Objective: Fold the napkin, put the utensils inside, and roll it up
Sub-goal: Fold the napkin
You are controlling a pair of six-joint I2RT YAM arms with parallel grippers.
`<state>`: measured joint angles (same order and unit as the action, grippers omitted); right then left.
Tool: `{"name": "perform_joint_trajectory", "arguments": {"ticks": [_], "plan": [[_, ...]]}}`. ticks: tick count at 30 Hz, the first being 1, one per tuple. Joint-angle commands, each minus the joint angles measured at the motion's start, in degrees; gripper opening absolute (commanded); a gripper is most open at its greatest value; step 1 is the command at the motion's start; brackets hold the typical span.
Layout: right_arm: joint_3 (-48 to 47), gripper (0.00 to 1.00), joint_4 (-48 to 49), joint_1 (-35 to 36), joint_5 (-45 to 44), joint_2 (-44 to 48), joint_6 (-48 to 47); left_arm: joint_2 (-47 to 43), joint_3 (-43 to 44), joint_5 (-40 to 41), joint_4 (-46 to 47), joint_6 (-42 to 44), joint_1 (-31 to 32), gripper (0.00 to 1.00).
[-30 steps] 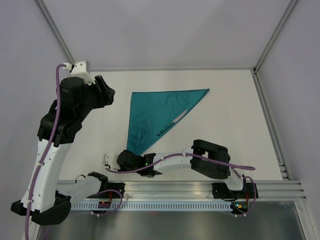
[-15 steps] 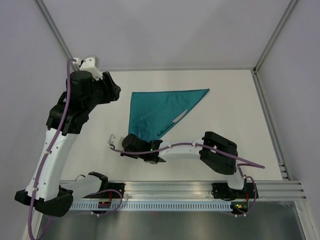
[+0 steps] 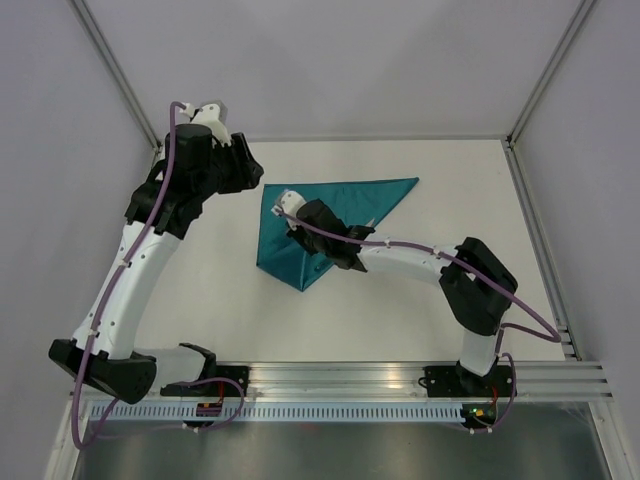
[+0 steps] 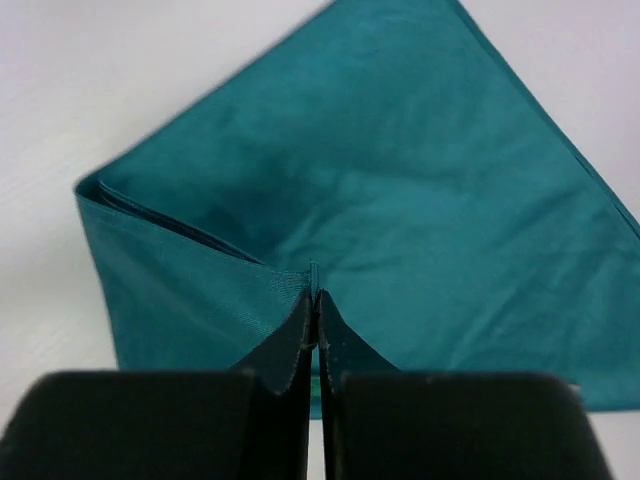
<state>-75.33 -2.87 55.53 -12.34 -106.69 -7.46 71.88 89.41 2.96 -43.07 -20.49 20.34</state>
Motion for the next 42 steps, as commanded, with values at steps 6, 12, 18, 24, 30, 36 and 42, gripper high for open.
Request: {"name": "perform_joint_trajectory", "arguments": {"ticks": [6,12,18,24,30,36,42], "plan": [[5.5,0.02,0.2,-9.5,-0.7,5.7,1.1,4.5,0.2,-6.3,7.1,0.4,0.0,0.58],[8.3,0.01,1.4,-14.7,-0.3,5.9,1.0,6.2,-1.7,-8.1,9.5,-0.3,0.1,0.57],[9.8,0.0,2.3,-18.1,-0.3,5.8,1.0,8.5,-2.9,-9.8,10.9,-0.7,0.0,0.57],[10.8,0.0,2.4,-20.6,0.4,5.4,1.0,10.0,-4.4,-11.0,12.7,-1.1,0.0,0.57],[11.1,0.0,2.3,-22.2,0.7,4.3,1.1,11.6,-5.2,-12.4,13.7,-1.6,0.1,0.56],[10.9,0.01,3.9,-23.1,1.3,3.2,0.9,12.4,-6.0,-12.8,14.5,-1.7,0.1,0.56],[10.1,0.0,3.9,-23.7,1.4,1.3,0.6,13.1,-6.6,-13.5,15.1,-1.7,0.1,0.56]]}}
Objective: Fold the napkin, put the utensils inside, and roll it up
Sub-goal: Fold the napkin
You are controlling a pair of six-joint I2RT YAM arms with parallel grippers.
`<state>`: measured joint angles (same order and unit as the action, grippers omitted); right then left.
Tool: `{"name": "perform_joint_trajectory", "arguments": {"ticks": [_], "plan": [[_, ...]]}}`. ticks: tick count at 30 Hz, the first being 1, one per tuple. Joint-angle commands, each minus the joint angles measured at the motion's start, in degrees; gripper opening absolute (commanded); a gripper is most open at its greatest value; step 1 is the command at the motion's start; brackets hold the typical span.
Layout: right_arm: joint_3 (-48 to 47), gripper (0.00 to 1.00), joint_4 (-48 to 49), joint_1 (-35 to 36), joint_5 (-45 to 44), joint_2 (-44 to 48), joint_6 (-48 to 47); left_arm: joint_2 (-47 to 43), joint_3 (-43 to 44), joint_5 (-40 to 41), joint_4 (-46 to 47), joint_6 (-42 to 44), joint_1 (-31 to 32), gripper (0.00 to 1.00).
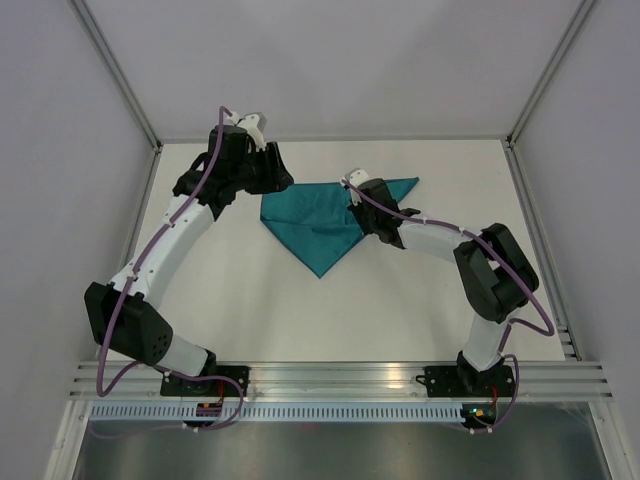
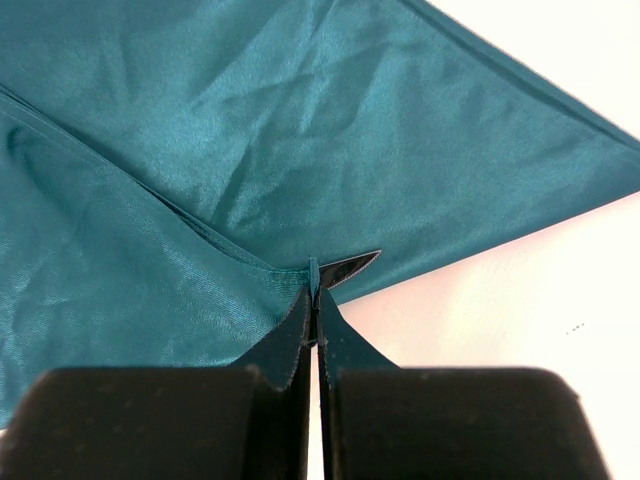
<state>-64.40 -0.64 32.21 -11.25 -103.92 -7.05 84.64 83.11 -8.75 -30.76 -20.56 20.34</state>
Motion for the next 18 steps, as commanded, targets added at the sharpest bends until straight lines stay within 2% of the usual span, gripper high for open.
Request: {"name": "perform_joint_trajectory", "arguments": {"ticks": [1,14,16,17,18], "plan": [[-0.8,0.01,1.7,-0.4,0.3,-1.6,0.2,0.3,-0.4,-1.8,2.8,-1.6,0.1,0.56],[-2.4,0.02,1.8,-1.1,0.0,-4.8,-0.3,1.0,-1.5,-2.7,3.6,-1.3,0.1,0.56],[-2.5,0.08,1.6,-1.4,0.0,-5.0,-0.3,1.1,-1.5,-2.8,3.7,-1.2,0.1,0.57],[-2.6,0.18,1.5,-1.4,0.1,-5.0,-0.3,1.1,-1.6,-2.9,3.6,-1.1,0.1,0.57],[-3.0,0.23,1.4,-1.5,0.0,-4.9,-0.3,1.1,-1.7,-3.0,3.7,-1.1,0.1,0.57]]}}
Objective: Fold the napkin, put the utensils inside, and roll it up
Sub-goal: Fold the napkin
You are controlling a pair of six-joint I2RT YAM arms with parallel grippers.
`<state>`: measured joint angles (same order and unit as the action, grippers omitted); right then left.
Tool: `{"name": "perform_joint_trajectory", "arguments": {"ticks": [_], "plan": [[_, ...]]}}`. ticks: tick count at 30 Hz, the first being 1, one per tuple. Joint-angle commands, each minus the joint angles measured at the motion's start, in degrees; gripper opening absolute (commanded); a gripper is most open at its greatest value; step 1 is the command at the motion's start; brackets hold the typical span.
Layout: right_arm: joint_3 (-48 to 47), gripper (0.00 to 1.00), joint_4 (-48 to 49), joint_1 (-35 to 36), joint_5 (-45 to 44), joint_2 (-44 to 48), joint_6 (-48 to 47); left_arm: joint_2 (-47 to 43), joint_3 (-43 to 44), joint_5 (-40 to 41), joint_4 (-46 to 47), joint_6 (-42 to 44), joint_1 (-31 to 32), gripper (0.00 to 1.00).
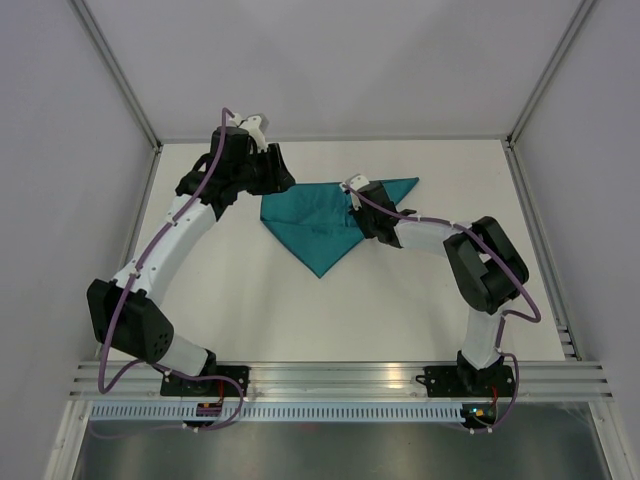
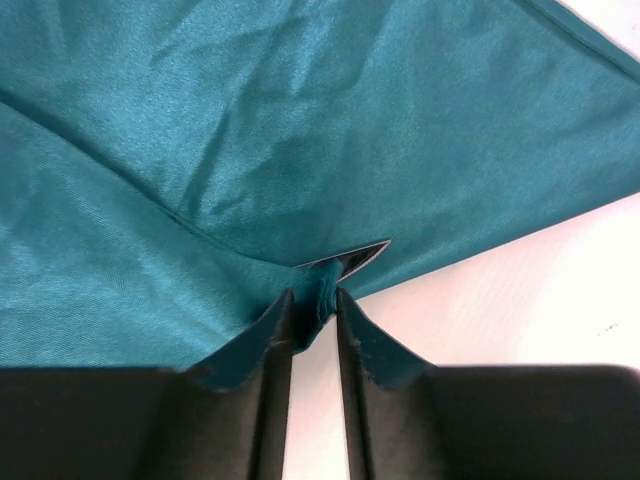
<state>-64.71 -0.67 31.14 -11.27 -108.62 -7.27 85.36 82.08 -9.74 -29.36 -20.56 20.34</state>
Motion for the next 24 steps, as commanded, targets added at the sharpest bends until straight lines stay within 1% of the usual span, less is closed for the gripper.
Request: {"name": "perform_joint_trajectory", "arguments": {"ticks": [1,4,5,8,12,13,14,16,17,19,20,24], "plan": [[-2.8,0.32,1.2,-0.6,0.0,0.0,-0.1,0.4,-0.8,-2.1,2.3,-1.1,0.1,0.57],[-4.9,0.43,-0.7,-1.5,0.9,0.0,0.5,0.4,-1.0,-2.3,2.5,-1.1,0.1,0.58],[-5.5,0.49,-1.9,-1.9,1.2,0.1,0.8,0.3,-1.0,-2.3,2.4,-1.1,0.1,0.58],[-8.7,0.55,-4.1,-3.8,3.2,0.7,2.0,0.5,-1.0,-2.4,2.5,-1.1,0.1,0.58],[-13.0,0.55,-7.9,-9.0,7.3,0.1,4.2,0.8,-0.9,-2.7,2.6,-1.1,0.1,0.58],[-14.1,0.56,-9.9,-10.1,9.9,-0.3,5.6,0.9,-0.9,-2.9,2.7,-1.0,0.1,0.58],[-16.3,0.57,-10.9,-12.8,11.0,-0.8,6.2,0.9,-0.9,-2.9,2.7,-1.0,0.1,0.58],[-19.0,0.59,-14.1,-15.6,14.6,-3.1,7.1,0.9,-1.0,-3.1,2.9,-1.1,0.1,0.58],[-22.0,0.58,-15.1,-18.1,16.9,-3.9,9.4,1.0,-1.2,-3.2,3.0,-1.1,0.1,0.58],[-24.9,0.56,-17.5,-20.2,19.1,-6.8,10.7,1.1,-1.3,-3.4,3.3,-1.3,0.1,0.58],[-28.0,0.56,-18.7,-22.2,21.6,-7.9,12.1,1.3,-1.4,-3.4,3.4,-1.3,0.1,0.58],[-32.7,0.56,-21.8,-25.5,26.4,-13.4,15.9,1.5,-1.6,-3.7,3.7,-1.4,0.4,0.58]]}}
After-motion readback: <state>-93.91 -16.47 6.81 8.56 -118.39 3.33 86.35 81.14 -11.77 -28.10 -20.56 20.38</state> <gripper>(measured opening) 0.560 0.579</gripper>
